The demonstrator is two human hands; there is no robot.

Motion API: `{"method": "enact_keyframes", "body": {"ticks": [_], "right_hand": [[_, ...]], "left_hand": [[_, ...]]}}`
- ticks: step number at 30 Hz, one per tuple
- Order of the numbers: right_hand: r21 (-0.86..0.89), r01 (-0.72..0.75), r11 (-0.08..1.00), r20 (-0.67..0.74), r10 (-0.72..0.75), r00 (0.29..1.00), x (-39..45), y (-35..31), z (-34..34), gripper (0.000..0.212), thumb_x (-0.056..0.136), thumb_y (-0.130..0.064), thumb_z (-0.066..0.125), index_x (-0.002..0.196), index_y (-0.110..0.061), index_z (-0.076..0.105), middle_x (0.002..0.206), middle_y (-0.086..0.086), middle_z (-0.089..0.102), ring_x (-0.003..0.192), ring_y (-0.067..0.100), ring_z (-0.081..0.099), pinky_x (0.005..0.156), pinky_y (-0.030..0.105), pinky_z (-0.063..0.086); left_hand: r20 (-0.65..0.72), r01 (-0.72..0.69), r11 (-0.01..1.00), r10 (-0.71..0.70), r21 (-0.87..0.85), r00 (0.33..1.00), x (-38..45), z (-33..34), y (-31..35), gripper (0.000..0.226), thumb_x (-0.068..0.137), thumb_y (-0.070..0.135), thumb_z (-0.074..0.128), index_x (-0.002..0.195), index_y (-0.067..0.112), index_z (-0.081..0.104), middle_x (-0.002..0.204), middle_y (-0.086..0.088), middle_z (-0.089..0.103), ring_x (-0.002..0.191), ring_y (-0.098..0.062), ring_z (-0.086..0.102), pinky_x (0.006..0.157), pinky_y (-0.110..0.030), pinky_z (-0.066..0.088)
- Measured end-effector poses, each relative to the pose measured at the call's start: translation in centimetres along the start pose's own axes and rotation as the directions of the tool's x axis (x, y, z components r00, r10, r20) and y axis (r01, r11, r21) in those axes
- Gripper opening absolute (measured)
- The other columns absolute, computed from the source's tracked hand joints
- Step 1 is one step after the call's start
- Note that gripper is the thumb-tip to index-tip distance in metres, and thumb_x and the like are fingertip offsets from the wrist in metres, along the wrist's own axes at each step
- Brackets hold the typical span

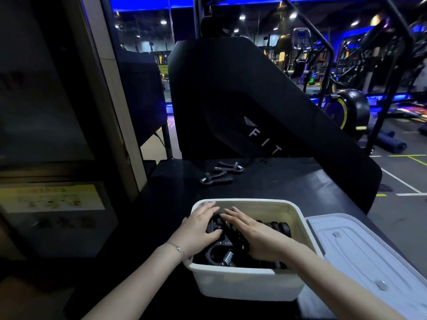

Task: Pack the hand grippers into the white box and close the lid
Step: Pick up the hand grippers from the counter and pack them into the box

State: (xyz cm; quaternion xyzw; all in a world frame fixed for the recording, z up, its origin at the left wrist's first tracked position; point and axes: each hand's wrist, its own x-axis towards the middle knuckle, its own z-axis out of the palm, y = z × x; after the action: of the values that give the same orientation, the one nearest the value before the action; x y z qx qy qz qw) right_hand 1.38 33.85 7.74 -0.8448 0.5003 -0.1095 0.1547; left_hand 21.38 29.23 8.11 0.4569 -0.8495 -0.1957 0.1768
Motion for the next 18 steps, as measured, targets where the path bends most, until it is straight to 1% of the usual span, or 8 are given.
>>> {"method": "enact_keyframes", "body": {"ticks": [2,3,6,8,10,12,15,18], "right_hand": [[0.041,-0.042,0.998,-0.022,0.043,0.999,-0.13,0.41,-0.34,0.091,0.071,0.015,0.046,0.149,-0.019,0.012,0.158,-0.006,0.001,0.144,0.011,0.014,0.112,0.024,0.028],[0.070,-0.067,0.995,-0.050,0.071,0.996,-0.17,0.63,-0.48,0.090,0.071,0.017,0.044,0.149,-0.017,0.015,0.158,-0.004,0.005,0.143,0.013,0.020,0.110,0.020,0.029],[0.161,-0.117,0.980,-0.130,0.139,0.982,-0.17,0.79,-0.71,0.082,0.072,0.020,0.040,0.145,-0.013,0.028,0.154,0.000,0.023,0.142,0.013,0.025,0.106,0.007,0.019],[0.175,-0.106,0.979,-0.139,0.132,0.982,-0.08,0.71,-0.71,0.082,0.069,0.019,0.039,0.143,-0.016,0.035,0.153,-0.008,0.025,0.140,0.010,0.029,0.108,0.013,0.027],[0.131,-0.091,0.987,-0.132,0.108,0.985,-0.01,0.64,-0.74,0.085,0.067,0.018,0.038,0.142,-0.021,0.039,0.148,-0.021,0.017,0.138,0.009,0.034,0.105,0.022,0.038],[0.064,-0.111,0.992,-0.108,0.118,0.987,0.07,0.53,-0.88,0.086,0.068,0.017,0.037,0.143,-0.025,0.037,0.146,-0.028,0.010,0.135,0.011,0.039,0.097,0.027,0.045],[-0.009,-0.123,0.992,-0.078,0.122,0.990,0.02,0.20,-0.79,0.088,0.070,0.015,0.036,0.146,-0.028,0.030,0.149,-0.028,0.004,0.132,0.016,0.044,0.091,0.035,0.049],[-0.022,-0.130,0.991,-0.068,0.129,0.989,-0.13,-0.04,-0.98,0.088,0.069,0.015,0.036,0.145,-0.028,0.030,0.149,-0.028,0.005,0.133,0.015,0.043,0.092,0.034,0.049]], "left_hand": [[0.016,-0.019,0.994,0.018,0.111,1.000,0.10,0.28,-0.32,0.065,0.086,0.046,0.051,0.144,0.021,0.034,0.156,0.009,0.020,0.144,-0.005,0.010,0.116,-0.043,0.022],[0.026,-0.041,0.986,0.037,0.161,0.999,0.15,0.37,-0.45,0.062,0.090,0.044,0.048,0.145,0.020,0.031,0.157,0.008,0.017,0.145,-0.005,0.006,0.117,-0.042,0.020],[0.106,-0.080,0.959,0.053,0.273,0.993,0.35,0.39,-0.72,0.077,0.084,0.061,0.027,0.149,0.020,0.018,0.159,0.004,0.005,0.146,-0.007,-0.002,0.117,-0.042,0.019],[0.135,-0.093,0.948,0.054,0.306,0.989,0.52,0.32,-0.85,0.094,0.069,0.068,0.007,0.150,0.020,0.014,0.159,0.004,0.000,0.145,-0.008,-0.006,0.116,-0.044,0.021],[0.158,-0.113,0.932,0.061,0.344,0.985,0.65,0.25,-0.97,0.098,0.066,0.067,0.000,0.150,0.019,0.012,0.159,0.003,-0.004,0.145,-0.009,-0.008,0.118,-0.042,0.018],[0.166,-0.133,0.917,0.075,0.376,0.983,0.58,0.29,-0.89,0.092,0.073,0.066,0.002,0.150,0.017,0.010,0.159,0.001,-0.005,0.146,-0.011,-0.009,0.119,-0.036,0.011],[0.162,-0.147,0.894,0.085,0.422,0.983,0.55,0.35,-0.78,0.066,0.096,0.050,0.022,0.150,0.015,0.009,0.159,-0.002,-0.006,0.146,-0.013,-0.009,0.119,-0.033,0.008],[0.147,-0.149,0.916,0.100,0.373,0.984,0.38,0.20,-0.69,0.060,0.099,0.042,0.031,0.150,0.016,0.012,0.159,0.000,-0.003,0.146,-0.011,-0.007,0.119,-0.030,0.006]]}}
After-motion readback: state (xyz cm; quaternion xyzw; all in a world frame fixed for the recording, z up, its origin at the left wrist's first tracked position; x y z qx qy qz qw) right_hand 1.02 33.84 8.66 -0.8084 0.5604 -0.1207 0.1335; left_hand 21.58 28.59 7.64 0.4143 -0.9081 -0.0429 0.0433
